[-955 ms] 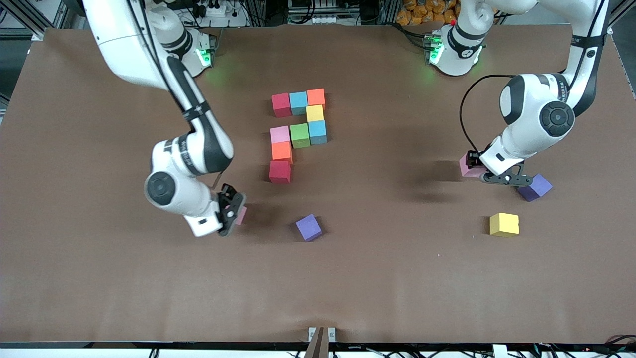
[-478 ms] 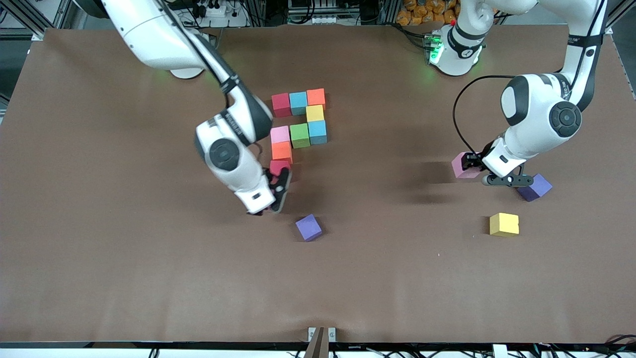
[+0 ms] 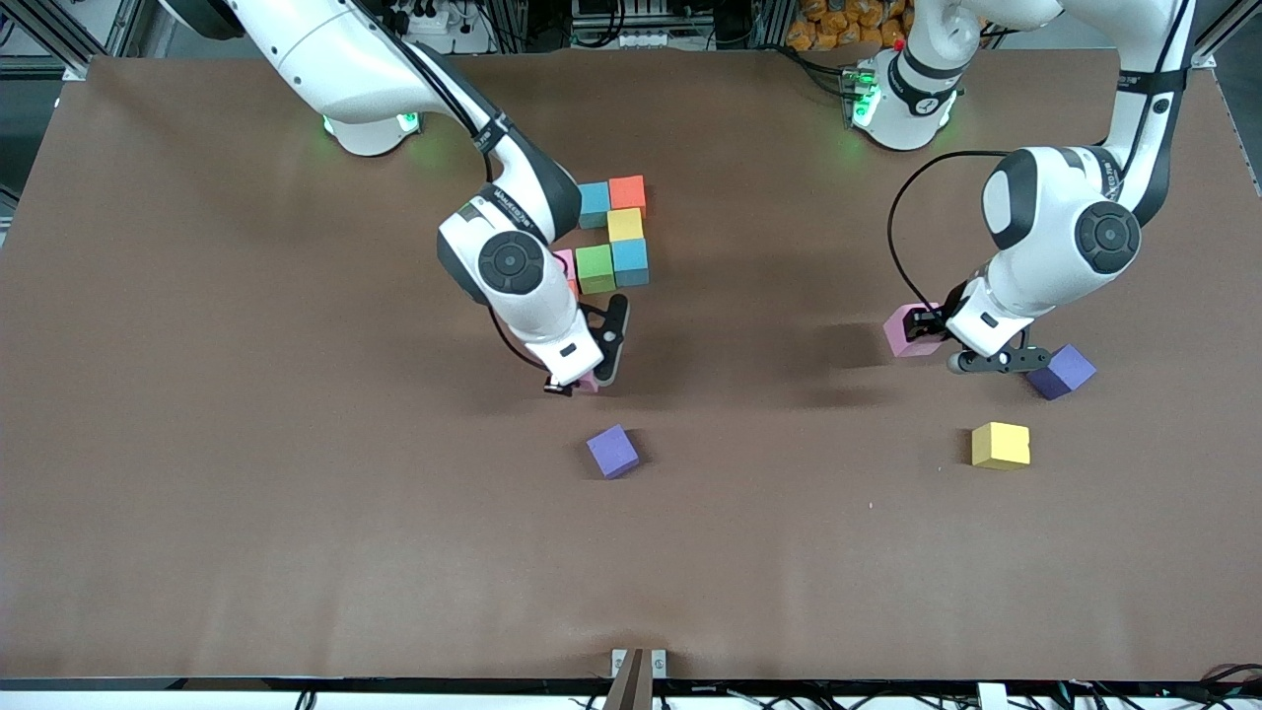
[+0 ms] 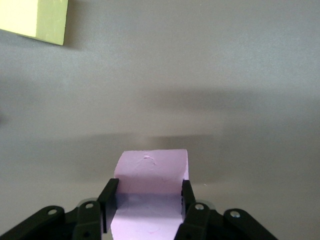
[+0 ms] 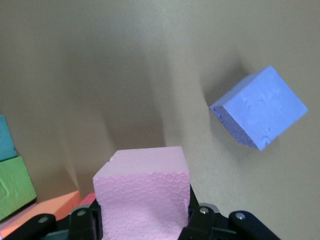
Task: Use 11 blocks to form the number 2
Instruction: 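Carry the pink cube to the figure while the left gripper lifts pink, then lower the pink cube beside the red cube with the right gripper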
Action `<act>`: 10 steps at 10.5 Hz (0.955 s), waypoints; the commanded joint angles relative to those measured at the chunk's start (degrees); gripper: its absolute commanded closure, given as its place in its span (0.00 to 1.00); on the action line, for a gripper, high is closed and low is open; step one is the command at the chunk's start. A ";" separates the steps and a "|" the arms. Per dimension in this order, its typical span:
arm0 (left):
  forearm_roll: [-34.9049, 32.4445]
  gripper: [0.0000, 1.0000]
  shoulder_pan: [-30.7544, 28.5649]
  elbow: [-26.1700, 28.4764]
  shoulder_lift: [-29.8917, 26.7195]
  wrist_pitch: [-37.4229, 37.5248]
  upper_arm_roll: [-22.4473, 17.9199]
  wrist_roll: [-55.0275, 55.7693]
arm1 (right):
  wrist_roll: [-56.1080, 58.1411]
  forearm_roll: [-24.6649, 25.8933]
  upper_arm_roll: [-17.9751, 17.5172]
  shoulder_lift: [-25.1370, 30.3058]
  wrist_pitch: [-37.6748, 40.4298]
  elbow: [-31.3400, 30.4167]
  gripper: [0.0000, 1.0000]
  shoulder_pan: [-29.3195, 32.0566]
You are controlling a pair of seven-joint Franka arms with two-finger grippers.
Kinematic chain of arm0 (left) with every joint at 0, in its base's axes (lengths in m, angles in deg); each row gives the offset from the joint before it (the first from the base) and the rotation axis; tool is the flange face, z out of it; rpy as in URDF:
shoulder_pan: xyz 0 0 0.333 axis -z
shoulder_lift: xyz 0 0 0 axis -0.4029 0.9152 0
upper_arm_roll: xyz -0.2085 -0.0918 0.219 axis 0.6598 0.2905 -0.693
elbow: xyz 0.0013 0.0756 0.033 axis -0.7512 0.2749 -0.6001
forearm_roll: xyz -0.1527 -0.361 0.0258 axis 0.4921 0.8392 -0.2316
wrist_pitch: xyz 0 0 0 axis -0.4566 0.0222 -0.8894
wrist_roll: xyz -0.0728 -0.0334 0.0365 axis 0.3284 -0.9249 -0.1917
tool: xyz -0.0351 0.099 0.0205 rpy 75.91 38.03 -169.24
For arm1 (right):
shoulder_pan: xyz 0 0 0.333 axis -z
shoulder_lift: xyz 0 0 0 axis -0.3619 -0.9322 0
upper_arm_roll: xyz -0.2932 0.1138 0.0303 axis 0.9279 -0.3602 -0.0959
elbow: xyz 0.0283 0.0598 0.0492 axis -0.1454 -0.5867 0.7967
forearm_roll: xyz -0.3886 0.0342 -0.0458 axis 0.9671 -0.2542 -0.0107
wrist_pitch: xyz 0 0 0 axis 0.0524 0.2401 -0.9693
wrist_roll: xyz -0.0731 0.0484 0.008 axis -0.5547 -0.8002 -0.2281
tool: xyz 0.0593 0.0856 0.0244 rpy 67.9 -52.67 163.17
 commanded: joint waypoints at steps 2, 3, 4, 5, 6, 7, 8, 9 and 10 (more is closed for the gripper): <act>2.52 1.00 0.38 -1.10 1.01 0.99 -0.20 0.58 | -4.12 2.23 -0.76 -2.33 -3.63 0.22 0.73 -2.71; 2.52 1.00 0.29 -1.10 1.01 0.99 -0.28 0.49 | -4.21 2.31 -0.67 -2.77 -3.73 0.05 0.74 -3.94; 2.52 1.00 0.29 -1.10 1.01 0.99 -0.20 0.49 | -4.47 2.23 -0.41 -2.78 -3.47 -0.30 0.74 -5.08; 2.52 1.00 0.29 -1.10 1.09 0.99 -0.20 0.58 | -4.74 2.23 -0.06 -2.69 -3.03 -1.18 0.74 -5.61; 2.52 1.00 0.29 -1.10 1.27 0.99 -0.20 0.66 | -4.74 2.23 0.03 -2.08 -3.03 -3.01 0.75 -5.62; 2.52 1.00 0.29 -1.19 1.36 0.99 -0.20 0.66 | -4.74 2.23 0.03 -1.72 -3.03 -4.25 0.75 -5.71; 2.52 1.00 0.29 -1.19 1.36 0.99 -0.20 0.66 | -4.74 2.23 0.47 -1.03 -3.20 -5.48 0.75 -5.79; 2.52 1.00 0.29 -1.19 1.36 0.99 -0.20 0.66 | -4.65 2.23 1.69 -0.58 -3.12 -6.10 0.75 -6.75; 2.52 1.00 0.29 -1.19 1.45 0.91 -0.20 0.66 | -4.39 2.23 2.48 0.20 -2.94 -7.06 0.75 -7.02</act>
